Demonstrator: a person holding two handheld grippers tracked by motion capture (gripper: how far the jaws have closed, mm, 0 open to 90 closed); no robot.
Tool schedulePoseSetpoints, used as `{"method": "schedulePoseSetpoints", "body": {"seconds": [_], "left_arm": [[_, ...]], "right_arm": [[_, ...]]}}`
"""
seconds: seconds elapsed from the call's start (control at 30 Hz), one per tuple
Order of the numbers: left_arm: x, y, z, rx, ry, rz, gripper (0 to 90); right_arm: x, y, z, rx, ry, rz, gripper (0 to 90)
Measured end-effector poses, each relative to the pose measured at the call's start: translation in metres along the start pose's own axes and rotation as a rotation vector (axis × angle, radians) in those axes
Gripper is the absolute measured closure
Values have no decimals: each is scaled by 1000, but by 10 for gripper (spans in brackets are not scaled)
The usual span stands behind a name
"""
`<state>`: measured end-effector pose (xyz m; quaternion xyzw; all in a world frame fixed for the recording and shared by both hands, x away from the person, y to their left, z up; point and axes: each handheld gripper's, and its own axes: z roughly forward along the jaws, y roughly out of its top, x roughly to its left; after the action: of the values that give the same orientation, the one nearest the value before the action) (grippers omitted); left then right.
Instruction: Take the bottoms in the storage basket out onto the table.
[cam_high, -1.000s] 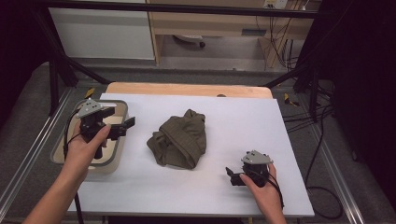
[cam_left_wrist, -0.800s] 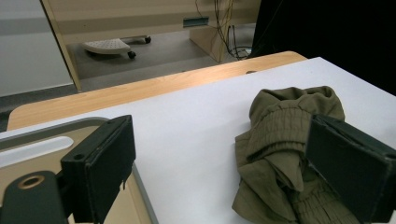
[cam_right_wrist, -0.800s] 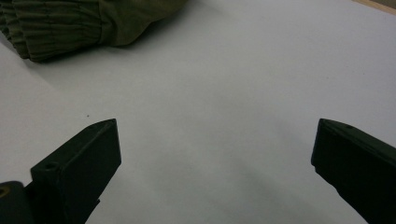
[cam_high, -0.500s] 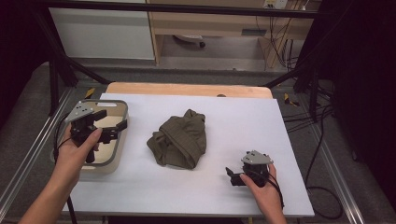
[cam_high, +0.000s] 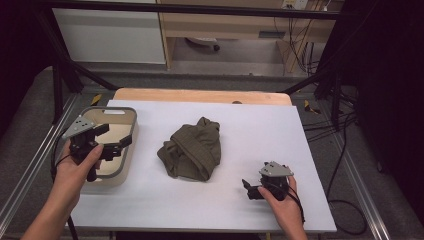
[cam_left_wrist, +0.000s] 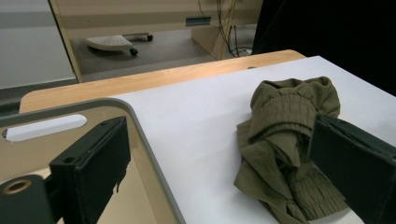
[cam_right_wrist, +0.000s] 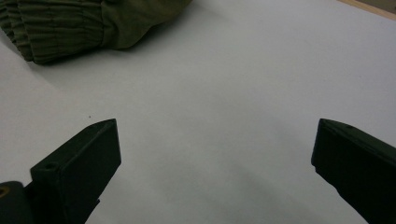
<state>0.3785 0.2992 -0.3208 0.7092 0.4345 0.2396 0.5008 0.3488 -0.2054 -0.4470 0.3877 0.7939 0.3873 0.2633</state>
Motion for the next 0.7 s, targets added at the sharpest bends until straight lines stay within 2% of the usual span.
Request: {"method": "schedulePoseSetpoints", "body": {"seconds": [0.2,0.4,0.5,0.7], "left_arm": [[1,-5,-4,-26,-12,-30,43],[8,-13,-12,-39,-11,-52,43],[15,-16,-18,-52,3,-73,43],[21,-24,-25,-46,12,-79,44]], "right_arm": [[-1,-1,-1,-1,-3,2,20],[-2,-1,-1,1,-2,1,20],[-1,-1,-1,2,-3,0,20],[-1,-1,0,5,-2,4,20]]}}
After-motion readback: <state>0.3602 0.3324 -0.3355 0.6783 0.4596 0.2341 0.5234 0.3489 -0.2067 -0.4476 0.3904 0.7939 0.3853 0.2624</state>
